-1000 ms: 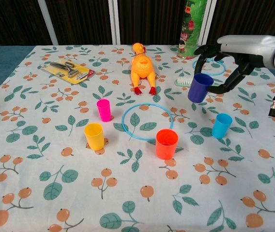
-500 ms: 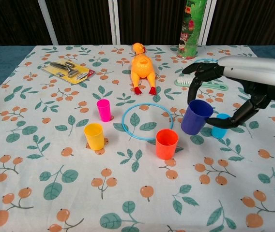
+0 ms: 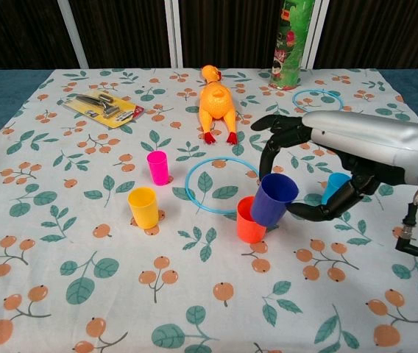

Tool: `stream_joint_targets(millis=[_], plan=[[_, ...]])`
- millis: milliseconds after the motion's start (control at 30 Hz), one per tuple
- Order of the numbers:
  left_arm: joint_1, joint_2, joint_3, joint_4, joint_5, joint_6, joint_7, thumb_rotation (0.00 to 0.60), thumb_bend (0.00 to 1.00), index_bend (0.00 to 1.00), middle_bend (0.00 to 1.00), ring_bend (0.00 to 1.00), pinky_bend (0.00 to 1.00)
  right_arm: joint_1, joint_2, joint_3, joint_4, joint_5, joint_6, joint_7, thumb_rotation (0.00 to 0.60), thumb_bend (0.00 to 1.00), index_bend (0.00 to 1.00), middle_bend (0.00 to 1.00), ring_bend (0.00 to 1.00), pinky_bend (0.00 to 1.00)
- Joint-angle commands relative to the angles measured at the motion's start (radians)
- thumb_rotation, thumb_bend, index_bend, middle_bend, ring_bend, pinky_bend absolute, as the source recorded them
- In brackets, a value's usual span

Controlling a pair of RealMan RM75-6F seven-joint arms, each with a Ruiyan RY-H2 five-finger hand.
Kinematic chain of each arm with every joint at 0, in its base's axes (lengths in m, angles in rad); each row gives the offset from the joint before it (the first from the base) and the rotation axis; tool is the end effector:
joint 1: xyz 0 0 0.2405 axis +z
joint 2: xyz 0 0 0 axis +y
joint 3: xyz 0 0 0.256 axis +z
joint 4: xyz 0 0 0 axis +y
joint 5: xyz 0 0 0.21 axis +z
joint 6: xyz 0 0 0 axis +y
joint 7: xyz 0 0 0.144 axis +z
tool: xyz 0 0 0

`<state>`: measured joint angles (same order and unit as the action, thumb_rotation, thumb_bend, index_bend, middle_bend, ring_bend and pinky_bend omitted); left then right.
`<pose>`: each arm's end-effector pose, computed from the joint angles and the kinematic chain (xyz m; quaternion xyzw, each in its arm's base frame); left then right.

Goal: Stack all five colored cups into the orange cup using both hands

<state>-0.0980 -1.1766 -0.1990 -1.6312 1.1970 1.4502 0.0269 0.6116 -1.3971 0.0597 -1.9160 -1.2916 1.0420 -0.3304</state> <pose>-0.3294 0.2092 0.1696 -0.4648 -0.4424 -0.3927 0.6588 -0.1155 -0.2469 0.0079 0.7576 -0.4123 0.4114 0.2946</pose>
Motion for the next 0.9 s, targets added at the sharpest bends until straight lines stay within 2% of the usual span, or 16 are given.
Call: stream_joint_targets(millis=[33,400,900], plan=[[0.000,0.001,-0.001,0.001,-0.001,0.000,0.000,0.600,0.23,0.04,0.00,0.00,0.00,0.009,-0.016,0.008,0.010,0.010,-0.009,-0.008,0.600,0.43,0.41,0.00,0.01,0.10],[0.003,0.006,-0.005,-0.001,-0.009,0.004,-0.003,0.600,0.23,0.04,0.00,0.00,0.00,0.043,-0.078,0.055,0.082,0.083,-0.039,-0.006,0.600,0.43,0.41,0.00,0.01,0.10],[0.004,0.008,-0.003,-0.006,-0.007,0.006,0.000,0.600,0.23,0.04,0.00,0.00,0.00,0.044,-0.088,0.042,0.109,0.112,-0.056,0.005,0.600,0.43,0.41,0.00,0.01,0.10]])
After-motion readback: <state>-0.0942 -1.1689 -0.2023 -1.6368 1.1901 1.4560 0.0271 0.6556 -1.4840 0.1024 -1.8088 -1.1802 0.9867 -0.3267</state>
